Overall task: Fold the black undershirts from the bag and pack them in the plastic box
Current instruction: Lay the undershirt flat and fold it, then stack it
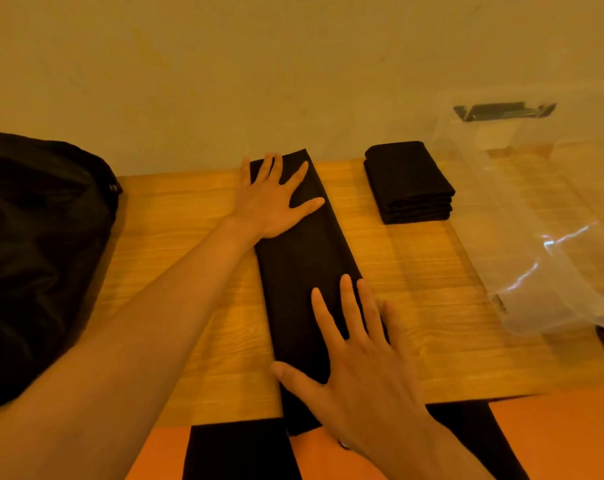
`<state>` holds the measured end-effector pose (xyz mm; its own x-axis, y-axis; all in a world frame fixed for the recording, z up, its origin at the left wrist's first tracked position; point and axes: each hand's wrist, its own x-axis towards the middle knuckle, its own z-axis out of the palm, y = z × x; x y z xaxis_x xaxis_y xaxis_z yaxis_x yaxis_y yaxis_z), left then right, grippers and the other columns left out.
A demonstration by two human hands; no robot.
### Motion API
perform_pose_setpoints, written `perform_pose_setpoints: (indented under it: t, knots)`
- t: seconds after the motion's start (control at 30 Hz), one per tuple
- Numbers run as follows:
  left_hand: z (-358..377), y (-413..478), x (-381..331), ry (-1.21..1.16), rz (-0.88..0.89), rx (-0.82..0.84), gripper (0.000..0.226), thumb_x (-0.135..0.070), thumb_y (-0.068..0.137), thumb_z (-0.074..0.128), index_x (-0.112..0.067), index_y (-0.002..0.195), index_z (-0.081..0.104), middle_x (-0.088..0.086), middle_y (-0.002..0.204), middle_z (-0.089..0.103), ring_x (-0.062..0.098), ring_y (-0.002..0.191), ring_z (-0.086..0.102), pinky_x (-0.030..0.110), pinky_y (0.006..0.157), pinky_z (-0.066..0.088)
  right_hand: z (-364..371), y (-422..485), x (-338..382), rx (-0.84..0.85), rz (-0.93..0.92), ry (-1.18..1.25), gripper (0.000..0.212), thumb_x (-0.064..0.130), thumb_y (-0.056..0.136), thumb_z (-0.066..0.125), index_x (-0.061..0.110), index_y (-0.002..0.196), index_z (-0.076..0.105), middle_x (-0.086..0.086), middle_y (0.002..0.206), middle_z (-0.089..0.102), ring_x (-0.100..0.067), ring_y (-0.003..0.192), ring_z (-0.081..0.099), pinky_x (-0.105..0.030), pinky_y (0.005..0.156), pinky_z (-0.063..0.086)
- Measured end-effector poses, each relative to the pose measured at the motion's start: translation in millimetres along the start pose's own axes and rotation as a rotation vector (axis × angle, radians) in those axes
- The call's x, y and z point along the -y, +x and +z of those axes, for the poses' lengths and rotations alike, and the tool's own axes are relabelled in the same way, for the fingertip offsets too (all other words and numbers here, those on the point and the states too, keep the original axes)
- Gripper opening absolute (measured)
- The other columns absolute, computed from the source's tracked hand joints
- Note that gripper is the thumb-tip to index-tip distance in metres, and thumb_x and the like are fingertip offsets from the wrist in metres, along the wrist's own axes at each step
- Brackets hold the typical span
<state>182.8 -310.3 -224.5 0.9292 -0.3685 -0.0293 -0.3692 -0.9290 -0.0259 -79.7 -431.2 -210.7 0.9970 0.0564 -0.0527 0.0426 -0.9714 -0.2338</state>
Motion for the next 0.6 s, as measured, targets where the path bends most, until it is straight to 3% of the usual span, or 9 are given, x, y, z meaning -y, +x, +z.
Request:
perform_pose_setpoints:
  t: [0.07,0.1,0.17,0.27,0.37,0.6]
  knots:
    - [-1,-16,-6,-0.040,-0.104,-0.138,0.086,-0.080,0.092,0.004,-0.030,0.162,0.003,0.017,0.169,0.001,0.030,0.156,-0.008,0.053,0.124,-0.011,-14,11,-11,0.057,-0.063,0.009,0.098,0.095,0.079,0.009,0.039,0.158,-0.009,-0.014,0.164,-0.018,-0.032,0.152,-0.021,-0.050,0.123,-0.010]
    - [-1,-25,-8,-0.071,-0.125,-0.181,0.085,-0.077,0.095,0.006,-0.026,0.163,0.006,0.017,0.169,0.002,0.030,0.156,-0.007,0.051,0.125,-0.009,-21,20,-17,0.030,-0.124,-0.001,0.097,0.094,0.080,0.011,0.039,0.157,-0.013,-0.012,0.163,-0.022,-0.029,0.151,-0.024,-0.048,0.123,-0.011]
    - [1,-41,-13,-0.078,-0.095,-0.192,0.085,-0.077,0.095,0.008,-0.026,0.163,0.007,0.017,0.169,-0.001,0.029,0.156,-0.009,0.049,0.126,-0.008,-27,39,-27,0.018,-0.272,-0.048,0.093,0.089,0.086,0.017,0.037,0.158,-0.010,-0.009,0.165,-0.021,-0.024,0.152,-0.025,-0.045,0.125,-0.006]
    - [8,-52,-17,-0.041,-0.101,-0.059,0.088,-0.083,0.089,0.008,-0.035,0.162,-0.001,0.020,0.167,-0.011,0.032,0.154,-0.017,0.048,0.125,-0.011,-13,57,-33,0.129,-0.406,-0.138,0.091,0.086,0.088,0.019,0.038,0.157,-0.014,-0.006,0.165,-0.024,-0.019,0.150,-0.030,-0.043,0.125,-0.010]
    - [10,-47,-16,-0.096,-0.163,0.061,0.090,-0.087,0.086,0.013,-0.039,0.160,-0.008,0.022,0.165,-0.018,0.034,0.152,-0.022,0.046,0.125,-0.010,0,60,-36,0.125,-0.369,-0.153,0.087,0.088,0.087,0.016,0.043,0.156,-0.012,-0.003,0.166,-0.021,-0.019,0.151,-0.027,-0.047,0.124,-0.010]
    - [5,-32,-18,-0.082,-0.066,0.098,0.089,-0.088,0.085,0.016,-0.045,0.158,-0.010,0.018,0.166,-0.021,0.031,0.153,-0.022,0.046,0.126,-0.008,11,50,-23,0.040,-0.253,-0.059,0.090,0.089,0.085,0.014,0.041,0.159,-0.004,-0.005,0.168,-0.015,-0.023,0.152,-0.022,-0.054,0.124,-0.004]
